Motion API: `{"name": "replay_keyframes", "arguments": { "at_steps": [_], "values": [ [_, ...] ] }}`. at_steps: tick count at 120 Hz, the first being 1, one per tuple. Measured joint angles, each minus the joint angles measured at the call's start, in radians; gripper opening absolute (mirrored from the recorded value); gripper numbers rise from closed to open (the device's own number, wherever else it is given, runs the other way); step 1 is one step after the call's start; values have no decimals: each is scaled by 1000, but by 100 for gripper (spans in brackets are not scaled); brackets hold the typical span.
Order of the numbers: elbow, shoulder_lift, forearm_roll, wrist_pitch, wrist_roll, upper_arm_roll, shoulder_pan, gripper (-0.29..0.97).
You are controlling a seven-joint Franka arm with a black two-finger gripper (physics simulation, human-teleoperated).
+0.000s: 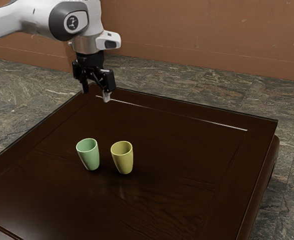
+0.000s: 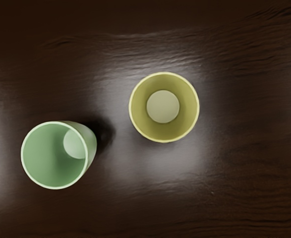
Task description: Place the left cup onto the right cup
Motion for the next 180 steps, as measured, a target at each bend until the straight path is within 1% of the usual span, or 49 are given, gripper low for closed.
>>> {"name": "replay_keyframes", "arguments": {
  "at_steps": [31, 69, 94, 113, 128, 150, 180],
  "values": [
    [-76, -20, -19, 37, 5, 4, 16, 68],
    [-237, -43, -23, 112, 8, 10, 30, 67],
    [-315, -54, -24, 157, 8, 13, 58, 55],
    [-342, -52, -24, 190, 7, 14, 80, 42],
    [-347, -38, -23, 217, 7, 20, 81, 35],
    [-346, -10, -19, 248, 7, 40, 67, 30],
    [-335, 37, -15, 280, 8, 60, 66, 28]
  ]
}}
